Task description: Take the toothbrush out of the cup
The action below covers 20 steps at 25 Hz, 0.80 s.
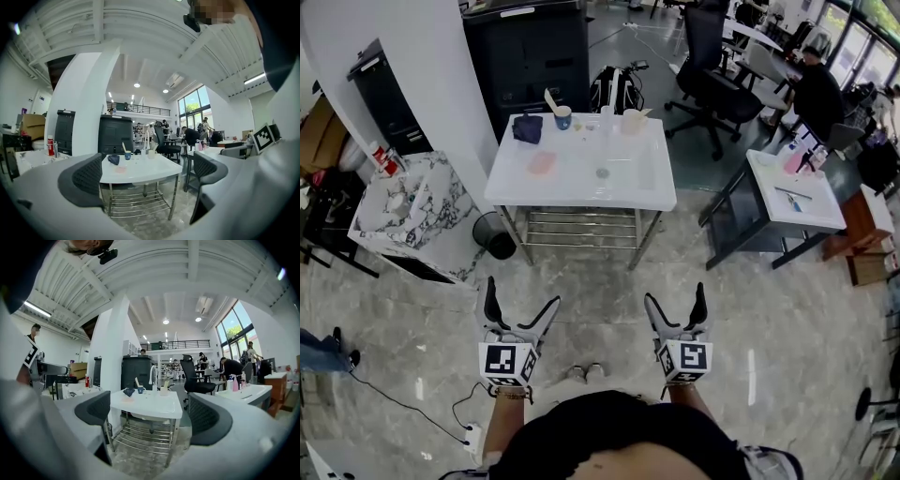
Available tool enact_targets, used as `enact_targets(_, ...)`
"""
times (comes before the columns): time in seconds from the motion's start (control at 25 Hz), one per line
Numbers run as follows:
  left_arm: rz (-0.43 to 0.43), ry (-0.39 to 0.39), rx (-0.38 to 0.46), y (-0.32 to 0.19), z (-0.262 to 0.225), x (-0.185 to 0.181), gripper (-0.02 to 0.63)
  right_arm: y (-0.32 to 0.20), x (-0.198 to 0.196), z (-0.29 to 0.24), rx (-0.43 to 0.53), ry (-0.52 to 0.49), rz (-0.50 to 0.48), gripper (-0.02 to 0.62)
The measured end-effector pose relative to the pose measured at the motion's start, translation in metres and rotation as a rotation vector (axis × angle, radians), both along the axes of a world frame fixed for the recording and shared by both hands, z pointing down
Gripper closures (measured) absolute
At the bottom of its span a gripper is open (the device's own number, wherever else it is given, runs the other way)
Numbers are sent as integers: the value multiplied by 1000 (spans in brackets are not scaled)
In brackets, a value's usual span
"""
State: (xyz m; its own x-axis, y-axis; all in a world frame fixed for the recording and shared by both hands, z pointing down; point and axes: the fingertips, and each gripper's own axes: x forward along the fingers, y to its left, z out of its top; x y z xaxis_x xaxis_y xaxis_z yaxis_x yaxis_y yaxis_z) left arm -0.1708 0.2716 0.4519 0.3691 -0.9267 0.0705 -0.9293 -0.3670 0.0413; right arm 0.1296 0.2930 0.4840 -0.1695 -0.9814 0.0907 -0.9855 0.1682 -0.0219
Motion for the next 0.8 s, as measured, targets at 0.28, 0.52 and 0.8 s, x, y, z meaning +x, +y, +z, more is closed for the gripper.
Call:
enact_targets(0.28,6,-21,-5,-1,7,10,29,1,6,6,2,-14,-19,86)
enact_targets(0.52,12,-17,-16,3,12,24,29,0,14,9,0,-15,-27,86)
enact_targets(0.8,-6,-26,-26,-4,17,17,29,-4,16,15,-19,-19,-28,87)
